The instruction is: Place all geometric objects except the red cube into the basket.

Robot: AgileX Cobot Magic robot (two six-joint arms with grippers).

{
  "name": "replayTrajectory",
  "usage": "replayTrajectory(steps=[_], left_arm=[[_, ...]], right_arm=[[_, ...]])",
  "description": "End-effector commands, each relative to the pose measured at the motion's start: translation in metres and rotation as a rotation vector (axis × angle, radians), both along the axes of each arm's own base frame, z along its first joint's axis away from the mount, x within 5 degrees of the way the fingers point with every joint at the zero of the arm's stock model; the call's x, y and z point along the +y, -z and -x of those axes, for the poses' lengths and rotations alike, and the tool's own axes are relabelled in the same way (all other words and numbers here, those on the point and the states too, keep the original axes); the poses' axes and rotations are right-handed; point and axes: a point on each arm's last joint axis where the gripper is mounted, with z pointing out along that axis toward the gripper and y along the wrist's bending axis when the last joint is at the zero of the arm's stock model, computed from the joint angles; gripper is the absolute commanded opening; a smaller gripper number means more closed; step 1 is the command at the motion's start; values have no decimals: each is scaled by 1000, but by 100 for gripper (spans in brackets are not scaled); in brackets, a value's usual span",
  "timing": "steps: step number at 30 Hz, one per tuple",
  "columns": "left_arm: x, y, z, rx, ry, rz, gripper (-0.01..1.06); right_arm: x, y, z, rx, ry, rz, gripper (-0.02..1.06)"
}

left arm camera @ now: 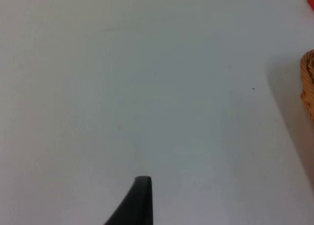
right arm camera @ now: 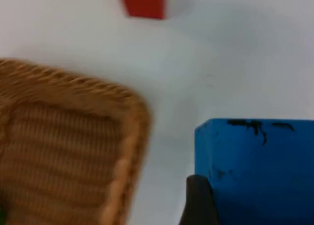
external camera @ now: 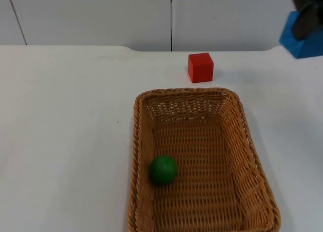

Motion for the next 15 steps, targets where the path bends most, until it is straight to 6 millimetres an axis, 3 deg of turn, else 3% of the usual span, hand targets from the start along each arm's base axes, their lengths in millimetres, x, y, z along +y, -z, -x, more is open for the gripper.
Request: replayTrajectory(steps=[1, 2, 3, 7, 8, 12, 13, 15], left_arm=[[0, -1, 0, -22, -7, 16, 99], [0, -1, 0, -22, -7, 16, 99], [0, -1, 0, -22, -7, 16, 99], [0, -1, 0, -22, -7, 16, 99], [0, -1, 0, -22, -7, 16, 99], [0, -1, 0, -20, -6, 16, 99], [0, -1, 0, -20, -6, 16, 99], [0, -1, 0, -20, -6, 14, 99]], right_arm=[[24, -5, 12, -21, -72, -12, 0], [36, -6, 16, -35, -110, -17, 0], [36, -6, 16, -35, -110, -17, 0], [80, -2, 30, -94, -233, -49, 0], [80, -2, 30, -94, -233, -49, 0], [113, 28, 37, -38, -318, -22, 0], [113, 28, 37, -38, -318, -22, 0], [129, 54, 39, 13, -354, 7, 0]])
